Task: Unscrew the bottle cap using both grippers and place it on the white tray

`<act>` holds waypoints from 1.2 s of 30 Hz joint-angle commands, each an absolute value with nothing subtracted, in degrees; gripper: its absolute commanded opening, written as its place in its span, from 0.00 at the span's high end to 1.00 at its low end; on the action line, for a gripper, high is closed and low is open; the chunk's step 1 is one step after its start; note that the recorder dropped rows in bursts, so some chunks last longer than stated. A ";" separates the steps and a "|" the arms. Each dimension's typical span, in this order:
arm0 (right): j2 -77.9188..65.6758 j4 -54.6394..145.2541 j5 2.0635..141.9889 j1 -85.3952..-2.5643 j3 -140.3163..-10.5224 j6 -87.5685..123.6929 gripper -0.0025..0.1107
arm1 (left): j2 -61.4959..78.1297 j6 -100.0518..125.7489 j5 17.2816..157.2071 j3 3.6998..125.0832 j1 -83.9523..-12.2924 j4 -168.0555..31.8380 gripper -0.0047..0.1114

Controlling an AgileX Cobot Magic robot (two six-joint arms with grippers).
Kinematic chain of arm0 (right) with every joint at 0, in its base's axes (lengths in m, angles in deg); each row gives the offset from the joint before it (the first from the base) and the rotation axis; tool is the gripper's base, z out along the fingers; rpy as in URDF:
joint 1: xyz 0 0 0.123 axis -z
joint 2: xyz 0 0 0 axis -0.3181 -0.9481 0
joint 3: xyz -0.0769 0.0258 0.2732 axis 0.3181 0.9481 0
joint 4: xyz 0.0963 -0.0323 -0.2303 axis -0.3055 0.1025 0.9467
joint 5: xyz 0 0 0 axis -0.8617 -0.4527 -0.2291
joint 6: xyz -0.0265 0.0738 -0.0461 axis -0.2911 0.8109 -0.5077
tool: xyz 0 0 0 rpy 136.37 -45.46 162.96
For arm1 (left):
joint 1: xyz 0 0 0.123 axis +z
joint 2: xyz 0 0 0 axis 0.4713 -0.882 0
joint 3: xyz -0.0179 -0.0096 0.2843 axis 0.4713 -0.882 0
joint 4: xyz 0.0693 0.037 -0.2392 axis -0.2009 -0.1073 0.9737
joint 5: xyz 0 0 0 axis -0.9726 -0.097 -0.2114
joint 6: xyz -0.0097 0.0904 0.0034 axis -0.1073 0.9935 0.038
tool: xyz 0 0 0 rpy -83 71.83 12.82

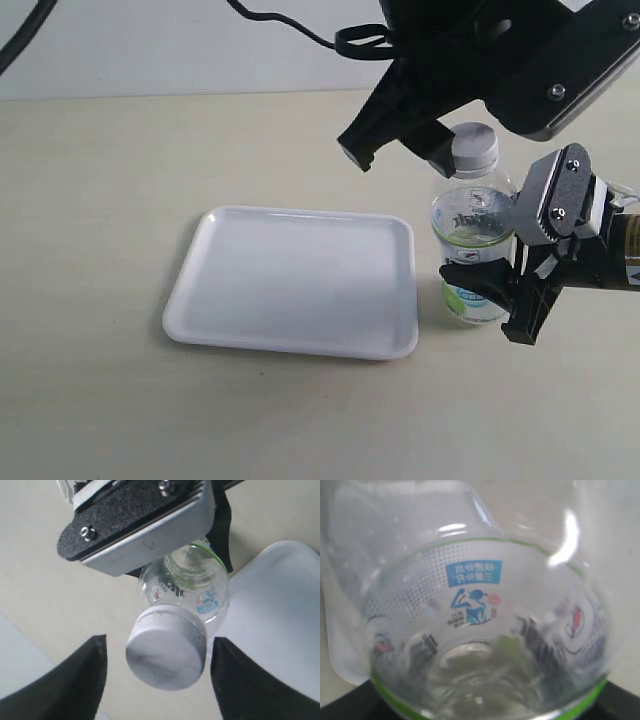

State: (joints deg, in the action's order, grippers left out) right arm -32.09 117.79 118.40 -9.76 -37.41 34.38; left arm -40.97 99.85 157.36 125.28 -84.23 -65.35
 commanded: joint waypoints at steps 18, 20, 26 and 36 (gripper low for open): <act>-32.35 119.38 117.54 -9.81 -37.20 33.87 0.98 | -42.05 99.98 157.21 124.98 -84.08 -64.95 0.58; -32.35 119.38 117.54 -9.81 -37.20 33.87 0.98 | -41.80 99.90 157.21 124.98 -84.08 -64.95 0.52; -32.35 119.38 117.54 -9.81 -37.20 33.87 0.98 | -41.59 99.67 157.21 124.98 -84.08 -64.95 0.44; -32.35 119.38 117.54 -9.81 -37.20 33.87 0.98 | -41.59 99.67 157.21 124.98 -84.08 -64.95 0.44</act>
